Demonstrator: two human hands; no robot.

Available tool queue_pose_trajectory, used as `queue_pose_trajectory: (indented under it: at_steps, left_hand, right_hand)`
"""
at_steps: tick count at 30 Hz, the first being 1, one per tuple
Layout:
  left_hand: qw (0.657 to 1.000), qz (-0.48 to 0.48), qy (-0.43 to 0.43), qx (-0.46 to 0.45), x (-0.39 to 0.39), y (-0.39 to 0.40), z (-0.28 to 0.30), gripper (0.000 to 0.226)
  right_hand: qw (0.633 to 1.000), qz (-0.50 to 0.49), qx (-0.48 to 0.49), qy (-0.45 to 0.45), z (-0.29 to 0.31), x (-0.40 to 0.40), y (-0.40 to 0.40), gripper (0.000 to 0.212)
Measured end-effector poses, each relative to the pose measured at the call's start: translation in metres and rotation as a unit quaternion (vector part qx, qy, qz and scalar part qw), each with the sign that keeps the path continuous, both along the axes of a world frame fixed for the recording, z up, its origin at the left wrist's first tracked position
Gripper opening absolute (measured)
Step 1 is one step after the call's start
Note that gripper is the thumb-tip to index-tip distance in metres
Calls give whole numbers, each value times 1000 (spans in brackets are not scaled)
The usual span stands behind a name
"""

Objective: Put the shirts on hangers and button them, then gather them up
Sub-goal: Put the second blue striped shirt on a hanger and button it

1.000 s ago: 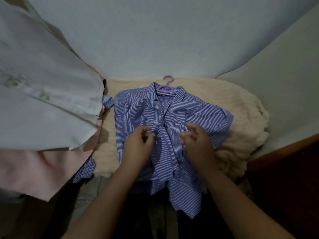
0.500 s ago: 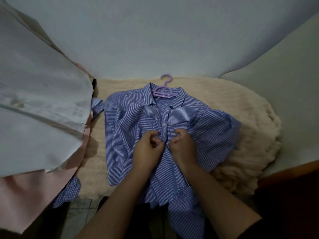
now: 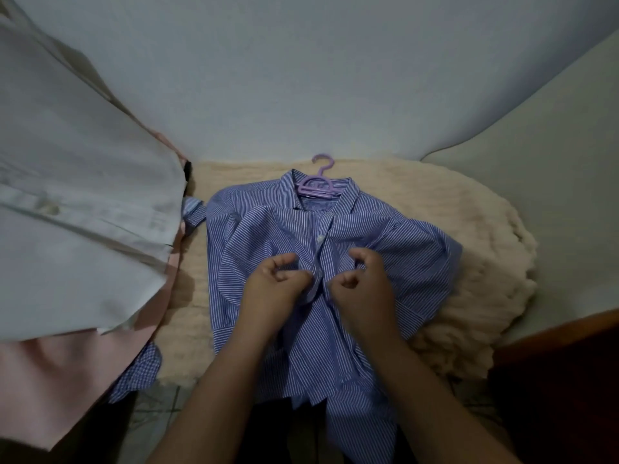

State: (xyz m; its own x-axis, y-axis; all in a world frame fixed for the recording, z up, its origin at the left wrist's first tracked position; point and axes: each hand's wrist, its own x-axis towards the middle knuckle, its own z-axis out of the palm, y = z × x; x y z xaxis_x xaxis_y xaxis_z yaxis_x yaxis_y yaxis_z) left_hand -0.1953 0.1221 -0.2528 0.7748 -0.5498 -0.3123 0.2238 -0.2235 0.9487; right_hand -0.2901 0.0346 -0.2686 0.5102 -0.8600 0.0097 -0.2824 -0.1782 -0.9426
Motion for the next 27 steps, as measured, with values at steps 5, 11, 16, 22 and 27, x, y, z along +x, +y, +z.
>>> queue_pose_trajectory:
  at_steps: [5, 11, 16, 22, 27]
  left_hand:
    - [999, -5, -35, -14, -16, 6, 1, 35]
    - [998, -26, -52, -15, -29, 9, 8, 38]
    - [996, -40, -78, 2, -29, 9, 9, 39]
    - [997, -35, -15, -66, -32, 11, 7, 29]
    - [992, -22, 10, -121, -32, 10, 6, 39]
  right_hand:
    - [998, 11, 67, -15, 13, -7, 6, 42]
    - [983, 3, 175, -58, 23, -11, 8, 43]
    - [977, -2, 202, -67, 24, -13, 7, 41]
    - [981, 1, 175, -78, 18, -15, 4, 35]
    - [989, 43, 122, -74, 14, -19, 4, 33]
